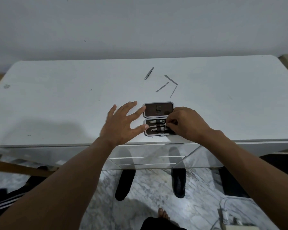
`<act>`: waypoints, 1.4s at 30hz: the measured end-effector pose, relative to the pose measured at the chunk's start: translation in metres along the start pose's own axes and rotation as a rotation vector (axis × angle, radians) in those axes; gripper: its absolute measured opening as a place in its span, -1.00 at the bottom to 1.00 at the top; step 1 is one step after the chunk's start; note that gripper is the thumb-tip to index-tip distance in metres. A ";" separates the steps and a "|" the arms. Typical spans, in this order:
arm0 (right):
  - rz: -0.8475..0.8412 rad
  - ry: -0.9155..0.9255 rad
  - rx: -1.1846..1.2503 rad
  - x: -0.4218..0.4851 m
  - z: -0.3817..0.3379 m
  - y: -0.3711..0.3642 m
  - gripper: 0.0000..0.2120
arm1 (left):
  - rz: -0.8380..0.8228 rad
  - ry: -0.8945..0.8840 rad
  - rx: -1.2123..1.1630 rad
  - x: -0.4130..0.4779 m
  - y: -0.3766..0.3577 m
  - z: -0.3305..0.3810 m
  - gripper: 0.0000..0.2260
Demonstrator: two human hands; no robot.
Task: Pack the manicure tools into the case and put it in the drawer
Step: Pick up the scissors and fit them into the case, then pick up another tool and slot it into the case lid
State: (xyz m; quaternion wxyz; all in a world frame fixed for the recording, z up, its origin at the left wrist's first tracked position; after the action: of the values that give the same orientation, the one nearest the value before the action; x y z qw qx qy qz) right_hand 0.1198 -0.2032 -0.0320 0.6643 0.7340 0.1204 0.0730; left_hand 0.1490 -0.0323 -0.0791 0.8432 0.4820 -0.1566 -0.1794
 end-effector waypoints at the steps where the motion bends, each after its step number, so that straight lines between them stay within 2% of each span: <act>1: 0.001 0.001 0.001 0.000 0.000 0.000 -0.86 | 0.000 0.001 -0.003 0.000 0.000 0.000 -0.37; 11: -0.012 0.006 -0.028 -0.001 0.001 0.002 -0.84 | -0.007 0.004 0.010 -0.001 -0.001 -0.001 -0.38; 15: 0.025 -0.082 0.003 0.010 0.018 0.017 -0.85 | 0.008 -0.015 0.010 -0.002 0.001 0.002 -0.39; 22: 0.074 -0.235 0.026 0.067 0.047 0.037 -0.82 | -0.007 -0.015 0.016 -0.002 0.001 0.003 -0.41; 36: -0.089 -0.224 0.053 0.209 0.016 0.003 -0.77 | 0.011 -0.020 -0.015 0.001 0.004 0.003 -0.43; 42: -0.042 -0.278 0.022 0.218 0.019 0.009 -0.81 | 0.007 0.000 -0.012 0.003 0.006 0.004 -0.43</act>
State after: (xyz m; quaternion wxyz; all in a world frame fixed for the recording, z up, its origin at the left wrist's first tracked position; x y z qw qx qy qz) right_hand 0.3349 -0.1624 -0.0369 0.6680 0.7416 0.0434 -0.0445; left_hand 0.1508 -0.0335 -0.0717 0.8469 0.4762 -0.1572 -0.1772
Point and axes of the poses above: each hand's wrist, its own x-axis towards the middle knuckle, its own y-axis out of the back of the hand, z = x × y, the point moved 10 cm from there along x, towards the middle knuckle, and after that the axes turned 15 degrees about -x, right-handed, at the moved point
